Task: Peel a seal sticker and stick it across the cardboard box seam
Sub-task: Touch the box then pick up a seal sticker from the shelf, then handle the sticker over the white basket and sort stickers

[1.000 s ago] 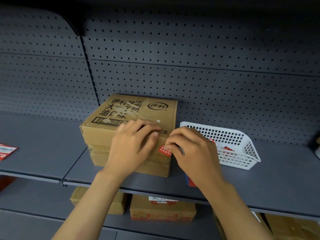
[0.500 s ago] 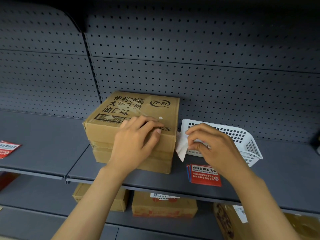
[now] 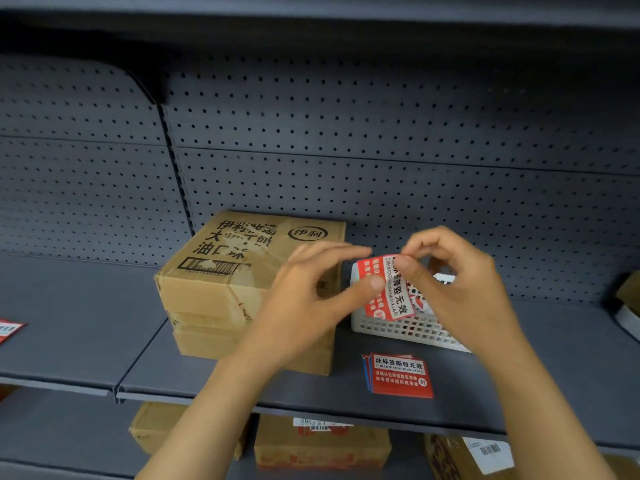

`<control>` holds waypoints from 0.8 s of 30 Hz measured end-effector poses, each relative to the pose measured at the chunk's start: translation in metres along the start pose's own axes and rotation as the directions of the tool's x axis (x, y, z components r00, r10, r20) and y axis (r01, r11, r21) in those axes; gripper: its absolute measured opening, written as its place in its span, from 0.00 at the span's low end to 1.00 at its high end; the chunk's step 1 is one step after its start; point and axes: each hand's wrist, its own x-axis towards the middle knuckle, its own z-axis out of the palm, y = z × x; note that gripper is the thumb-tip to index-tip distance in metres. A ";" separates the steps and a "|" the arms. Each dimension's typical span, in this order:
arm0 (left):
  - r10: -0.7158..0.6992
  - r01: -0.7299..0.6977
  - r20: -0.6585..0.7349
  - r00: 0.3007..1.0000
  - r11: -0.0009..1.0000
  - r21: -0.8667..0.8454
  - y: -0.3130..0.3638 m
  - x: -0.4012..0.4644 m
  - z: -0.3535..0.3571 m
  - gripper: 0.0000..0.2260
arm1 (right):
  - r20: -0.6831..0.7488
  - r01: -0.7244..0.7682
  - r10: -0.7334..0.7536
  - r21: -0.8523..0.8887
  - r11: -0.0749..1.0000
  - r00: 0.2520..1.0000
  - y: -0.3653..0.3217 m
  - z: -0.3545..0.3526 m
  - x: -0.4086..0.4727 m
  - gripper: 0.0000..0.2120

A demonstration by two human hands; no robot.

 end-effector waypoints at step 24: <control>0.032 -0.049 -0.066 0.997 0.961 -0.271 0.027 0.010 0.016 0.25 | -0.003 -0.045 0.045 -0.101 0.994 0.999 -0.015 -0.021 -0.018 0.18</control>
